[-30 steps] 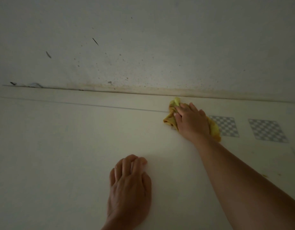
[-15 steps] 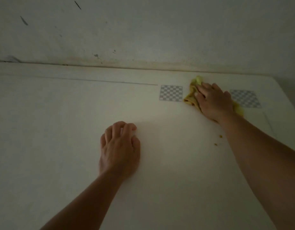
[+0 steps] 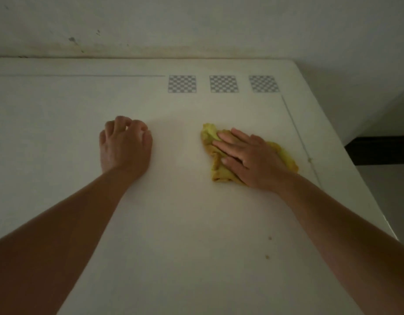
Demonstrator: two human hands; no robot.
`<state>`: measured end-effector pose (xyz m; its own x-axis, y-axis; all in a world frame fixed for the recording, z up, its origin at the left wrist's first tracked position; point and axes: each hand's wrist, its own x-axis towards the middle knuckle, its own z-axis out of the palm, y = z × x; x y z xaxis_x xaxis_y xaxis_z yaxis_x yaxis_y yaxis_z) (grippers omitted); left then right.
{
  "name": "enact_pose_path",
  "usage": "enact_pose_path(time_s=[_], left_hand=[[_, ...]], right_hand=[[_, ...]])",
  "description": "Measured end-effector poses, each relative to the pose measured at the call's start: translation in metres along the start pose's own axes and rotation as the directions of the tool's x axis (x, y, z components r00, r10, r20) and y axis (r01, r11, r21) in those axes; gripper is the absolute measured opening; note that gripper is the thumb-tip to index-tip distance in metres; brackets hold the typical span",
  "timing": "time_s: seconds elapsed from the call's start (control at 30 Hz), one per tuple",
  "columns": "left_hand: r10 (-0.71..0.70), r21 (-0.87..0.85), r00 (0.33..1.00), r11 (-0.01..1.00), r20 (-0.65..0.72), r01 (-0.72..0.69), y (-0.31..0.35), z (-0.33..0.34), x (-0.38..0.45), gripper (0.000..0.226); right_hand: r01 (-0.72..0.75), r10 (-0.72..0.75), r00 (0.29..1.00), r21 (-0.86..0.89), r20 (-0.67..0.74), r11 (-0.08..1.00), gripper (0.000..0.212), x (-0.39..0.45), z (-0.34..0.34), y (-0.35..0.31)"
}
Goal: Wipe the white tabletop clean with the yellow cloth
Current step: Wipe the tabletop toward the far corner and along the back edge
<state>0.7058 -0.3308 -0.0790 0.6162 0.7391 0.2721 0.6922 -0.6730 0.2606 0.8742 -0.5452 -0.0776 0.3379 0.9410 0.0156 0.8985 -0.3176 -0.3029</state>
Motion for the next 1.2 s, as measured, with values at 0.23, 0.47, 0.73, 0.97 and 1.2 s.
enact_pose_path(time_s=[0.23, 0.47, 0.73, 0.97, 1.2], left_hand=[[0.017, 0.077, 0.989, 0.997, 0.144, -0.028, 0.016, -0.015, -0.012, 0.039], [0.14, -0.11, 0.942, 0.988, 0.306, -0.111, 0.046, -0.035, -0.104, 0.056], [0.187, -0.097, 0.882, 0.982, 0.432, -0.16, 0.06, -0.04, -0.184, 0.056], [0.241, -0.08, 0.899, 0.97, 0.365, -0.228, 0.054, -0.04, -0.199, 0.054], [0.253, -0.095, 0.907, 0.967, 0.336, -0.235, 0.055, -0.043, -0.199, 0.053]], right_hand=[[0.047, -0.051, 0.996, 0.055, 0.068, 0.997, 0.057, -0.095, 0.011, -0.052], [0.08, -0.089, 0.99, 0.082, 0.109, 0.993, 0.054, -0.165, 0.019, -0.089], [0.085, -0.094, 0.99, 0.081, 0.11, 0.993, 0.05, -0.225, 0.027, -0.122], [0.112, -0.124, 0.984, 0.096, 0.129, 0.989, 0.046, -0.275, 0.037, -0.151], [0.074, -0.085, 0.992, 0.119, 0.091, 0.99, 0.042, -0.306, 0.033, -0.138]])
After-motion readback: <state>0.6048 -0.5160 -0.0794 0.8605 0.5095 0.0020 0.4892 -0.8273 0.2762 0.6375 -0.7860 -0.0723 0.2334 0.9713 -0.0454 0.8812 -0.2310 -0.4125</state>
